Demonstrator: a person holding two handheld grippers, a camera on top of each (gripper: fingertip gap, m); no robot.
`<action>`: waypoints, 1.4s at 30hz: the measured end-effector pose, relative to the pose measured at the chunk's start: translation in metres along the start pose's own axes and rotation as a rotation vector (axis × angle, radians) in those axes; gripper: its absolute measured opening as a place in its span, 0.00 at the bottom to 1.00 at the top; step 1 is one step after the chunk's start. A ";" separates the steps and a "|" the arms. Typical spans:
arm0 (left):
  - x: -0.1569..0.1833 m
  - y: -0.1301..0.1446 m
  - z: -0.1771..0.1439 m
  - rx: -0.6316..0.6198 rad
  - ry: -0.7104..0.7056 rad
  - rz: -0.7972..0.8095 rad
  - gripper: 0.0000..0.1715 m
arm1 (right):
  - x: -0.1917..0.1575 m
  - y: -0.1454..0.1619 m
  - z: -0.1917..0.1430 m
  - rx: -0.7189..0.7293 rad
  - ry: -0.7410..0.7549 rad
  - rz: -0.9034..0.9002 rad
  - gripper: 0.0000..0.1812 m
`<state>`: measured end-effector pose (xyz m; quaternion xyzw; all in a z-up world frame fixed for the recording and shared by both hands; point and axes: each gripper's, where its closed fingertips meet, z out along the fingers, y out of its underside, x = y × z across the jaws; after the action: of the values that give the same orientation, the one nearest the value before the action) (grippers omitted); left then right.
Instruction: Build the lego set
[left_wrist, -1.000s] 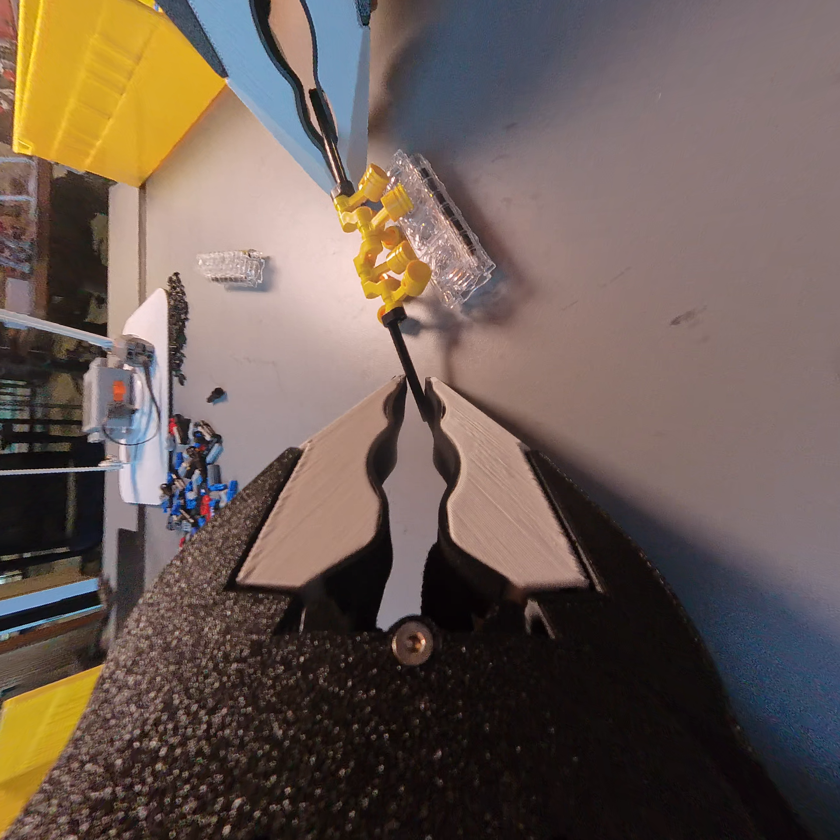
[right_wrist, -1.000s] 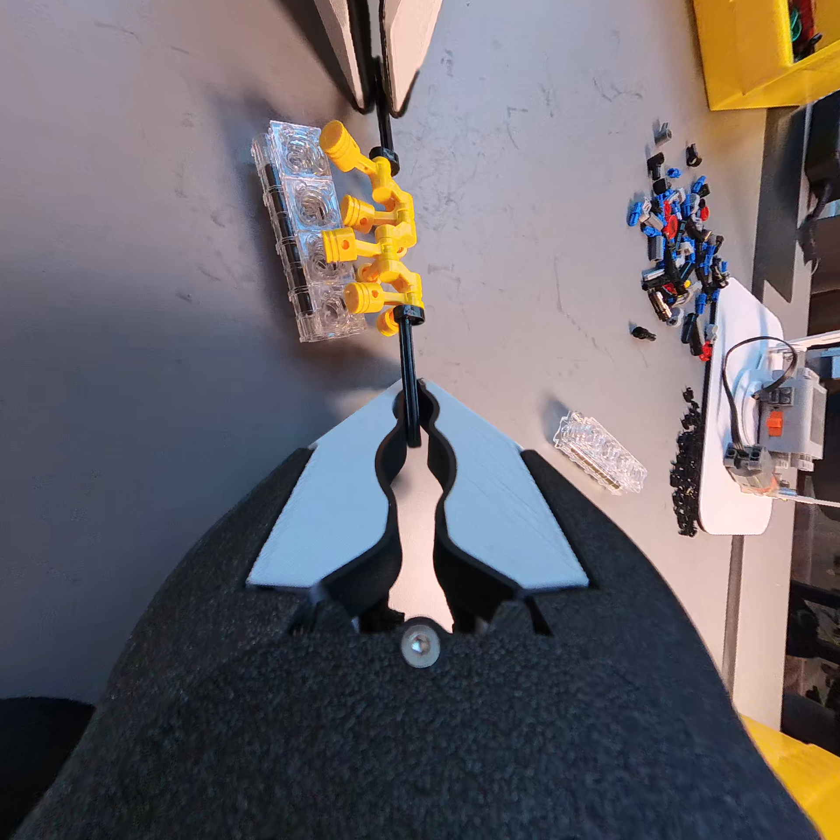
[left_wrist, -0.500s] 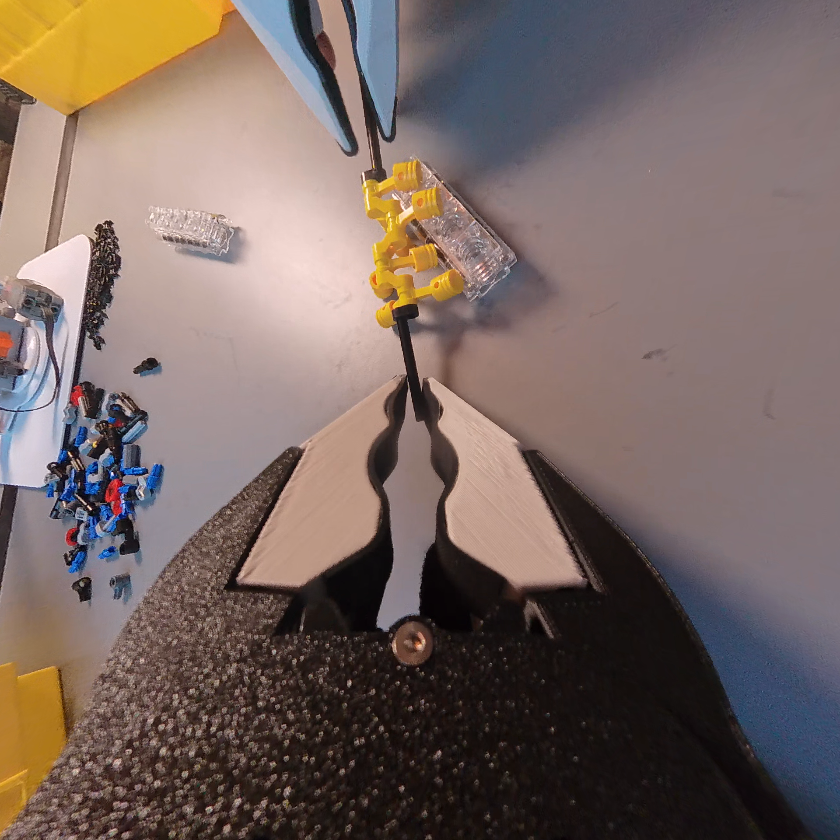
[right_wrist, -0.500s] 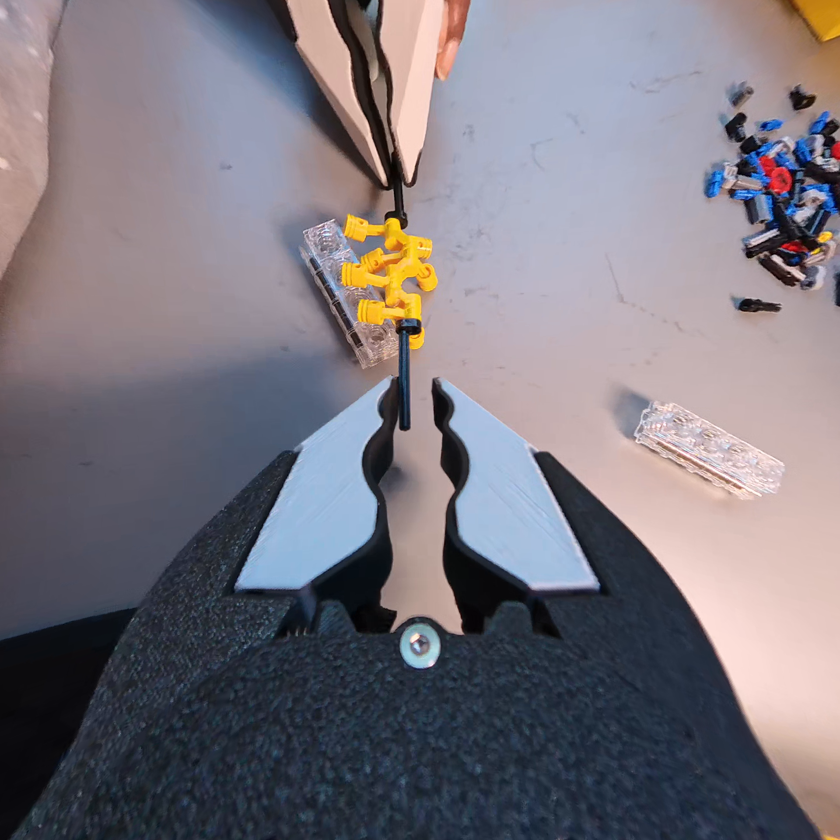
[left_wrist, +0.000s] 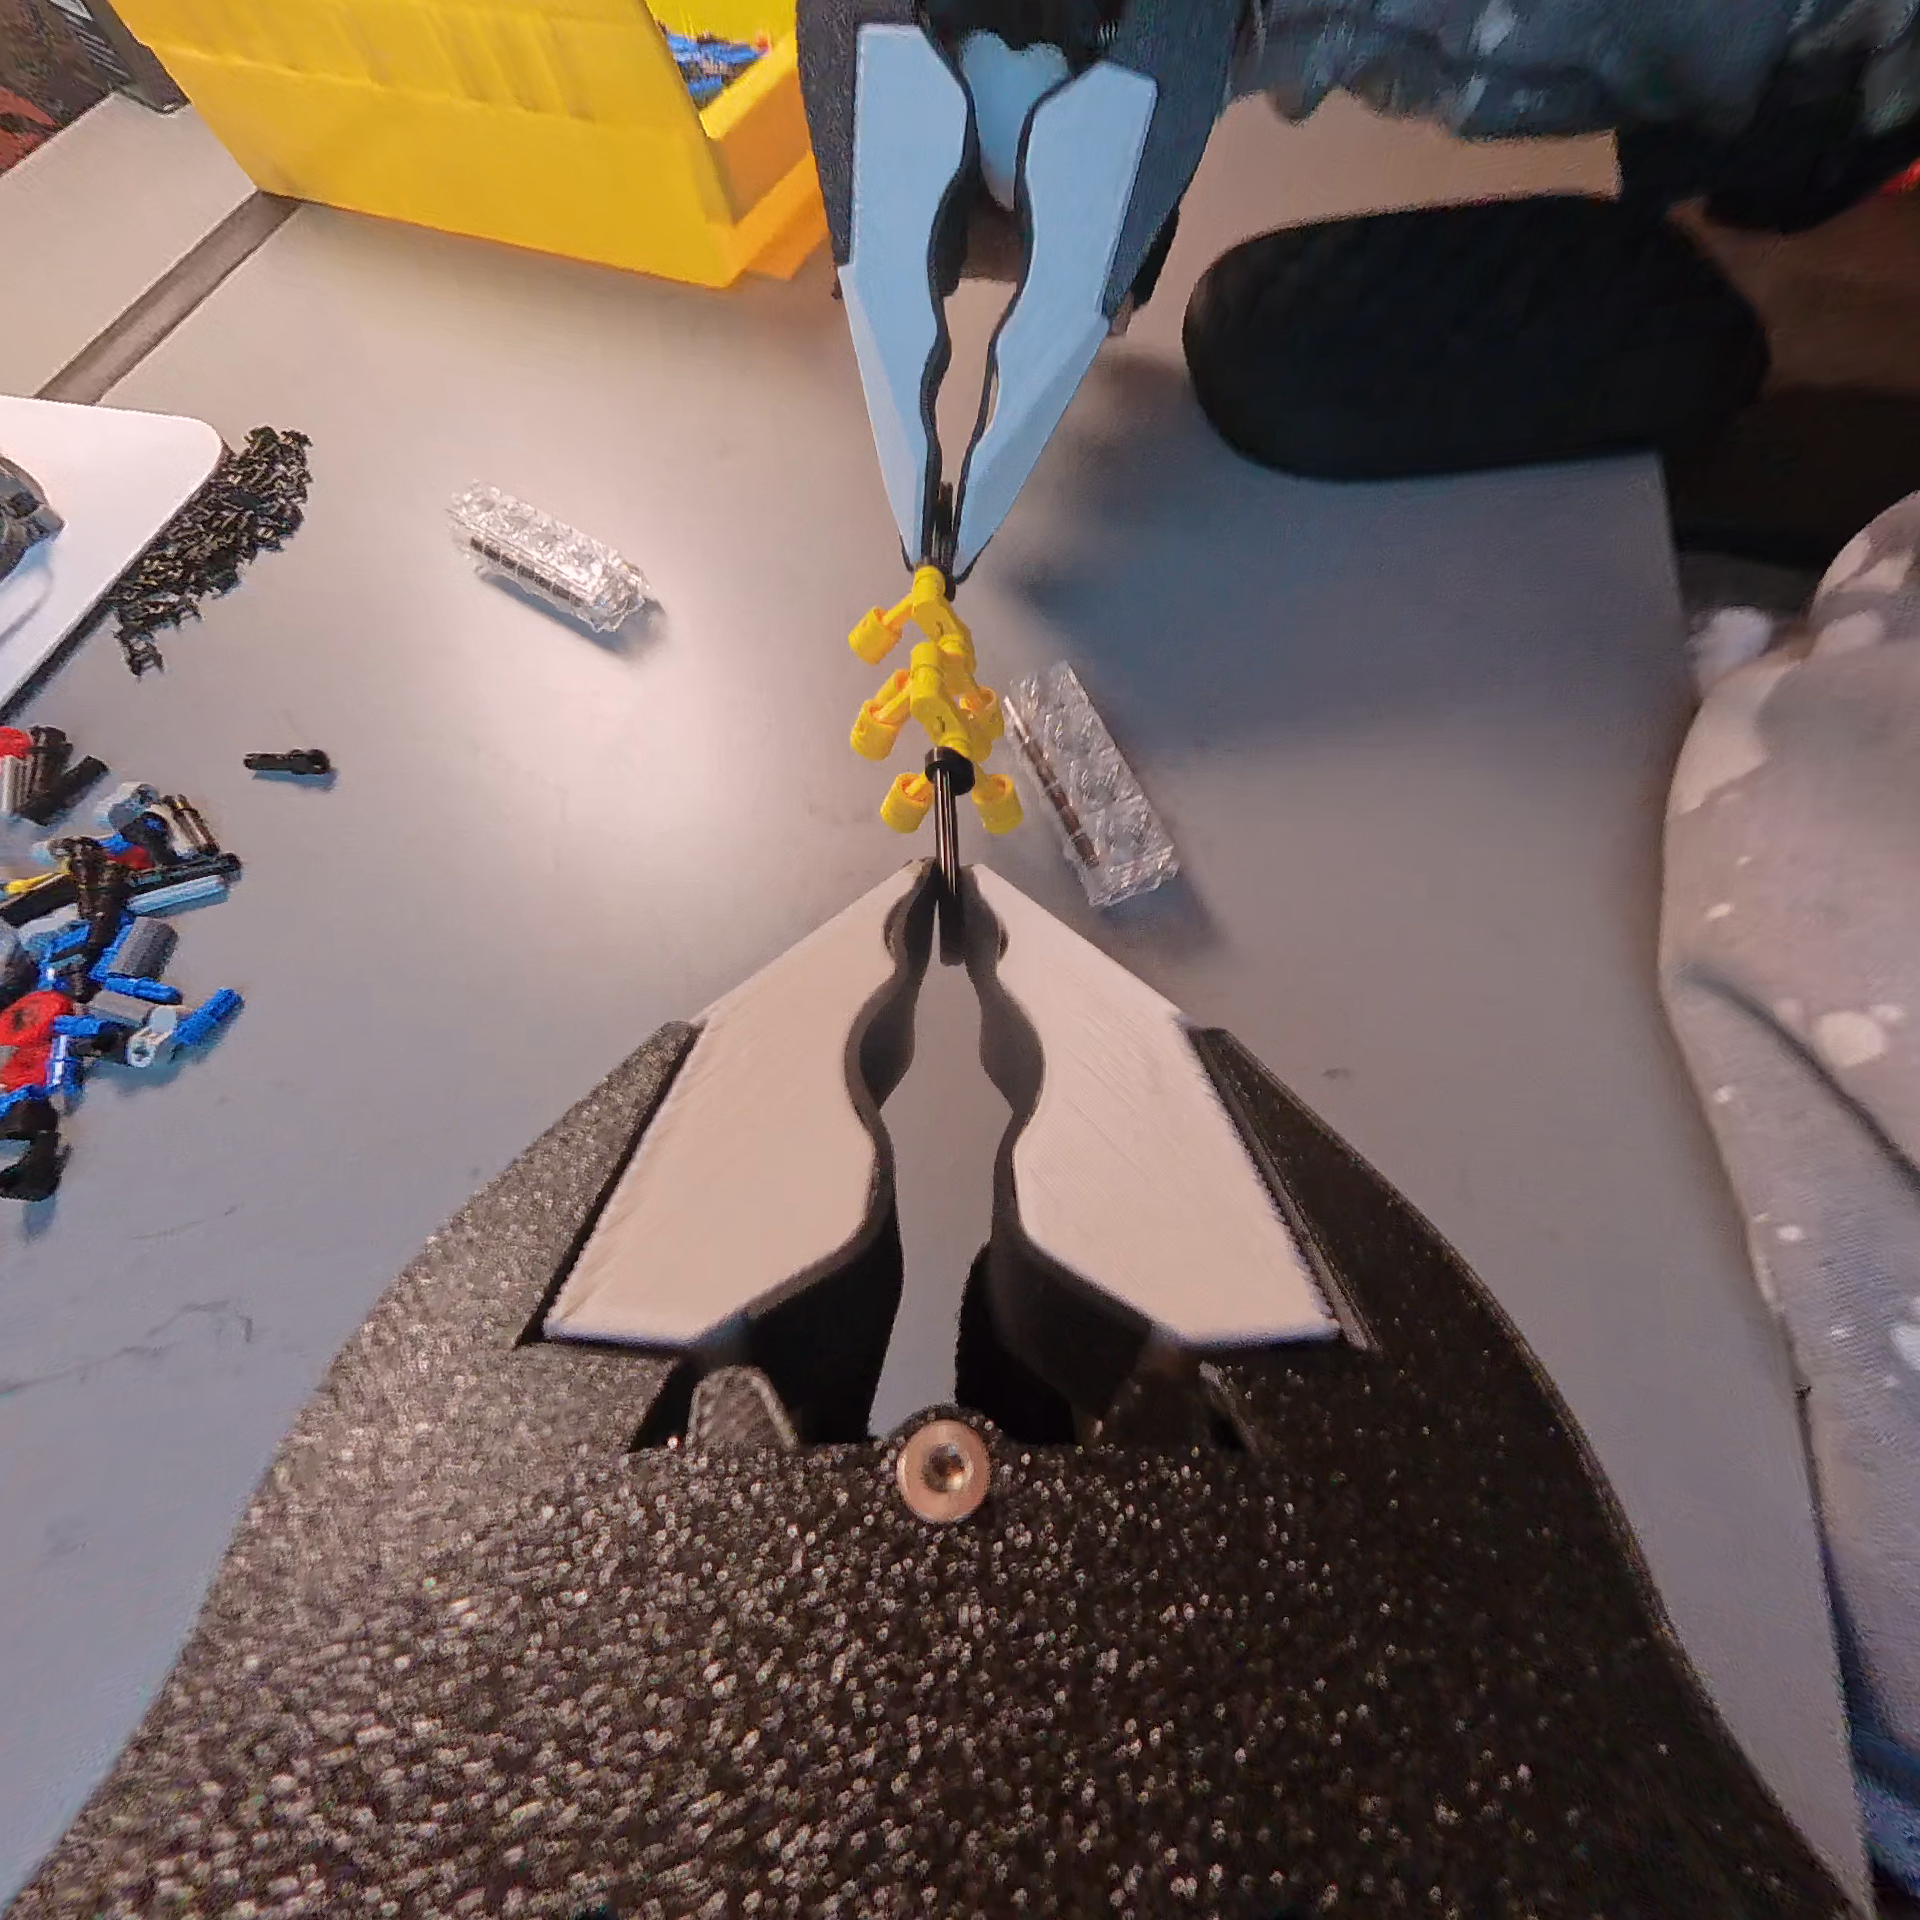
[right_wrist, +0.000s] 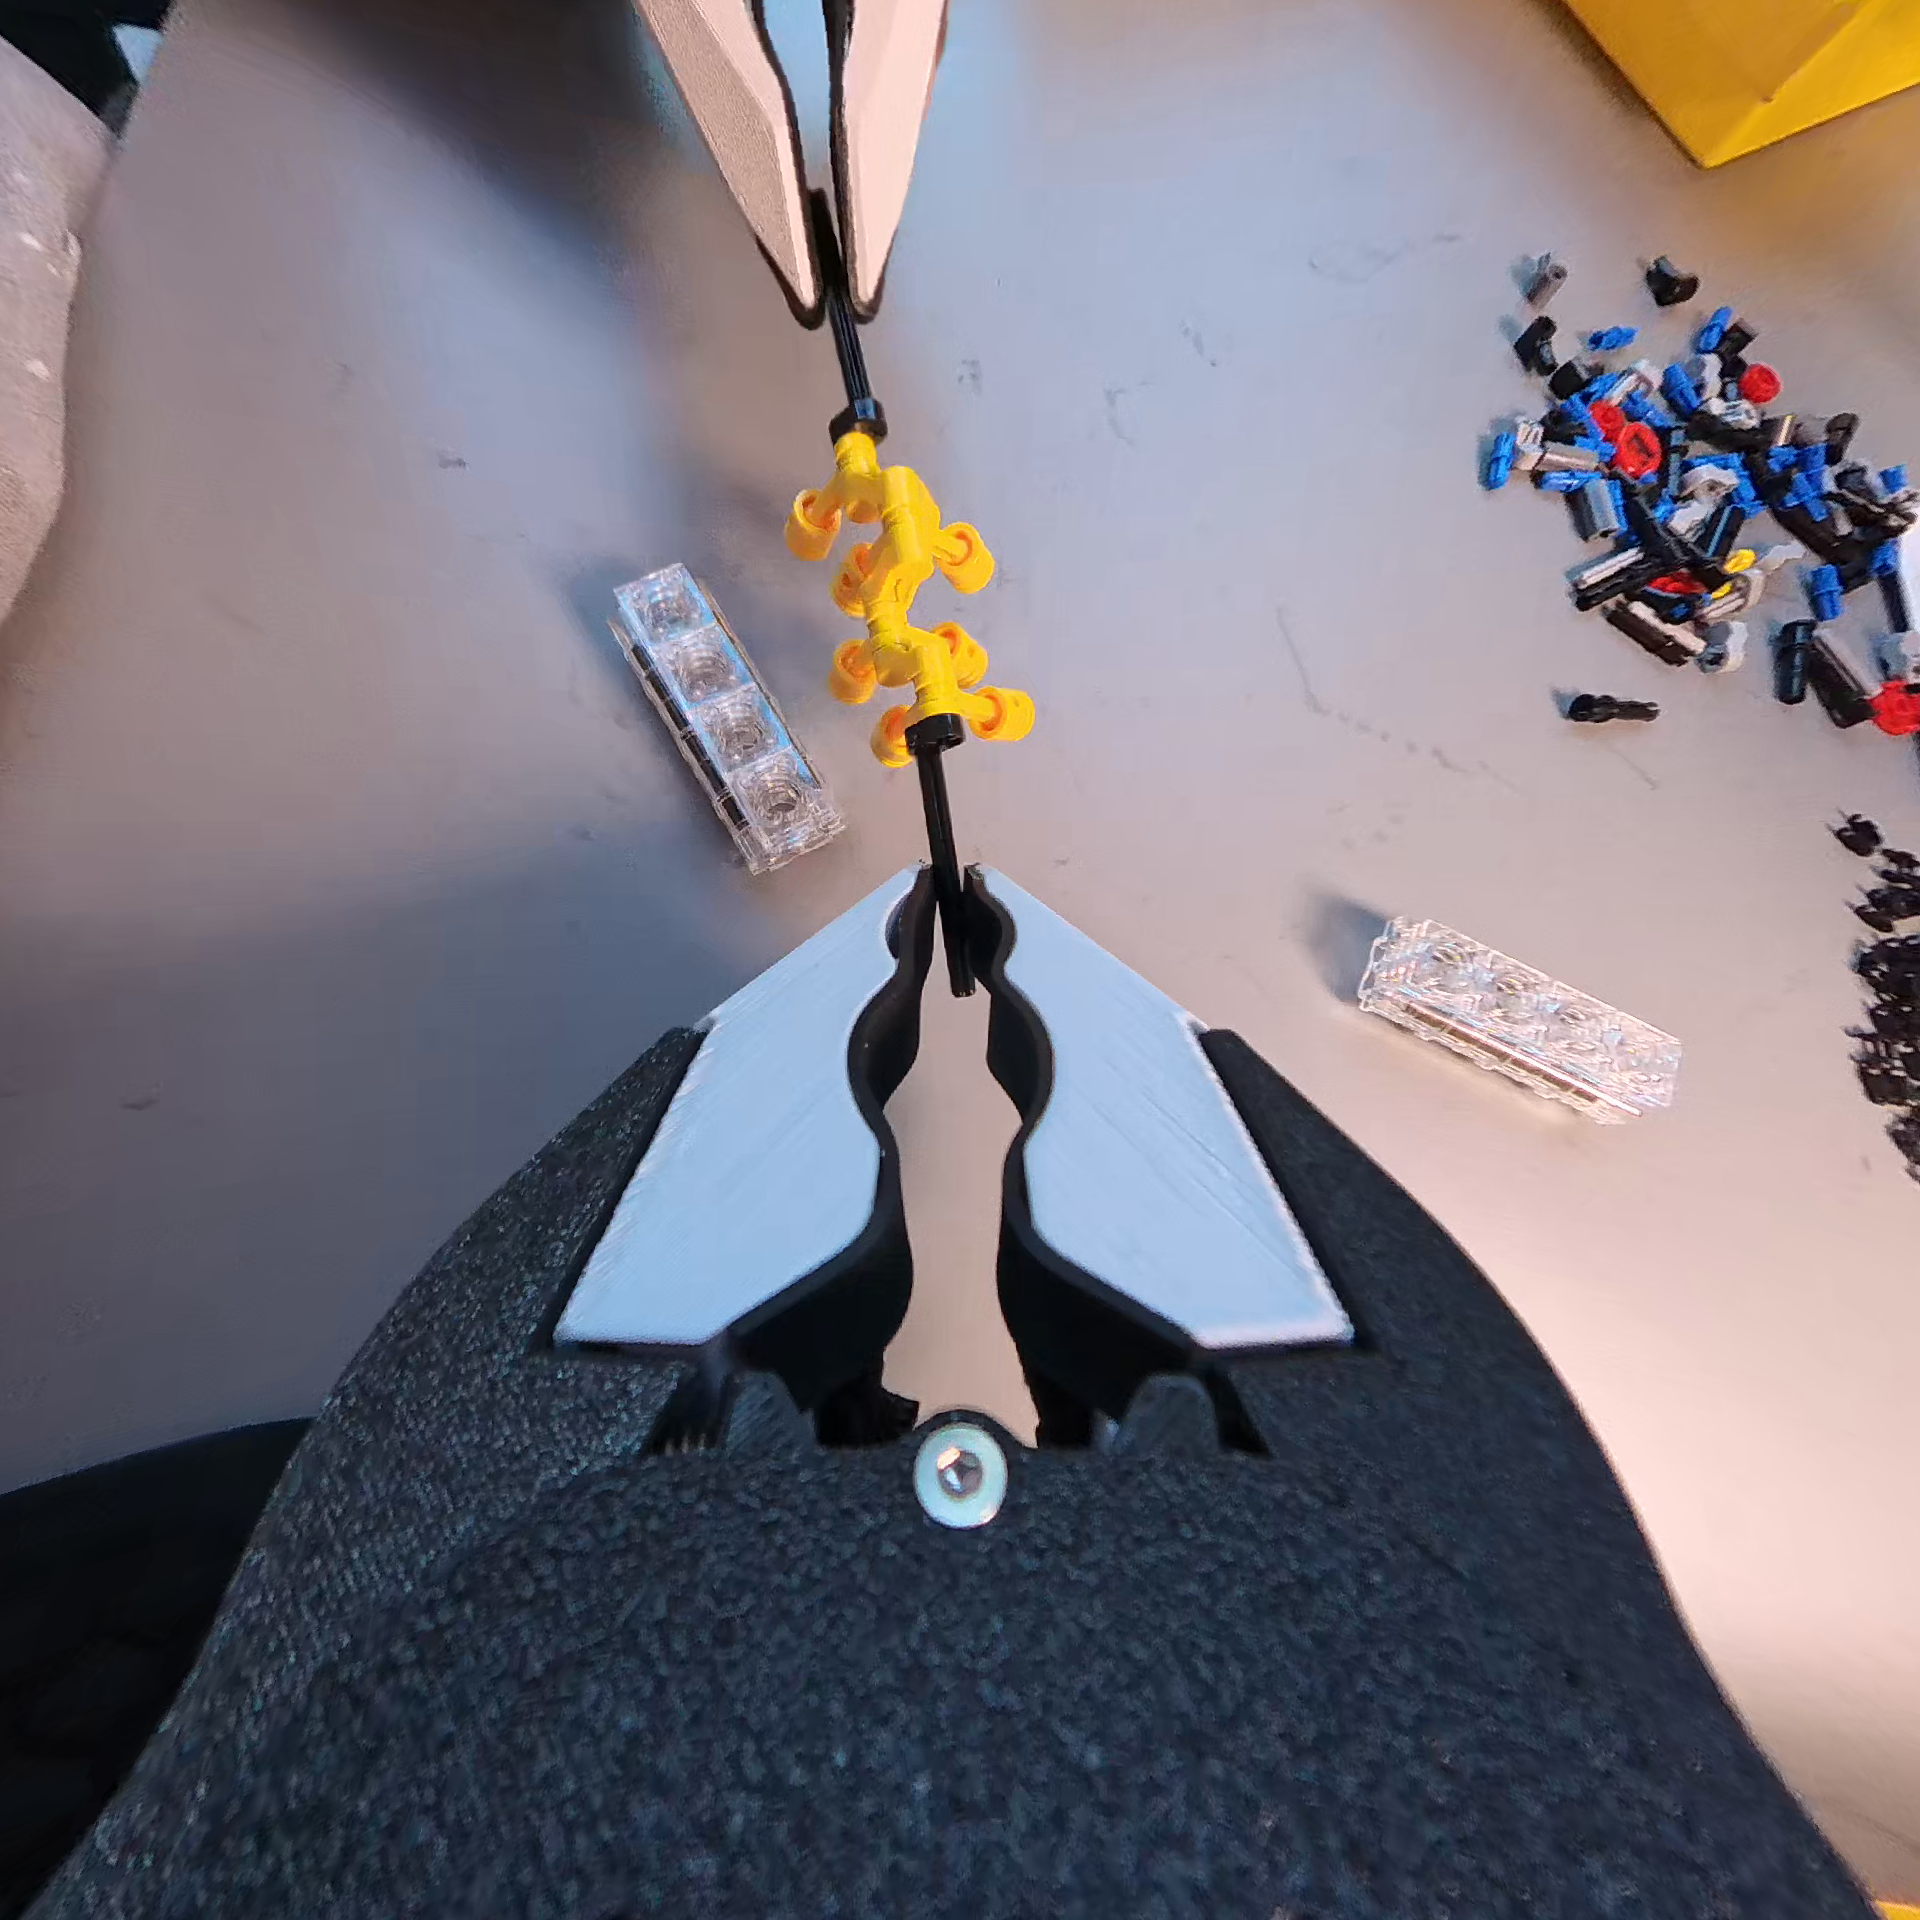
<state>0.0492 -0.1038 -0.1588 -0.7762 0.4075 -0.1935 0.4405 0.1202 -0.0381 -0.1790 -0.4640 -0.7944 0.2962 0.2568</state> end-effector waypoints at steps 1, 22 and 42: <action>0.001 -0.006 -0.002 0.026 0.016 -0.037 0.02 | 0.000 -0.003 -0.004 0.013 -0.007 0.007 0.02; 0.045 0.019 0.019 -0.118 -0.079 0.096 0.03 | -0.022 0.015 0.008 -0.054 -0.016 -0.119 0.04; 0.053 0.023 0.026 -0.179 -0.185 0.426 0.06 | -0.005 0.008 0.017 -0.122 0.106 -0.265 0.06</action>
<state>0.0869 -0.1388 -0.1956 -0.7231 0.5352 0.0124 0.4364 0.1155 -0.0436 -0.1970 -0.3848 -0.8505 0.1859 0.3065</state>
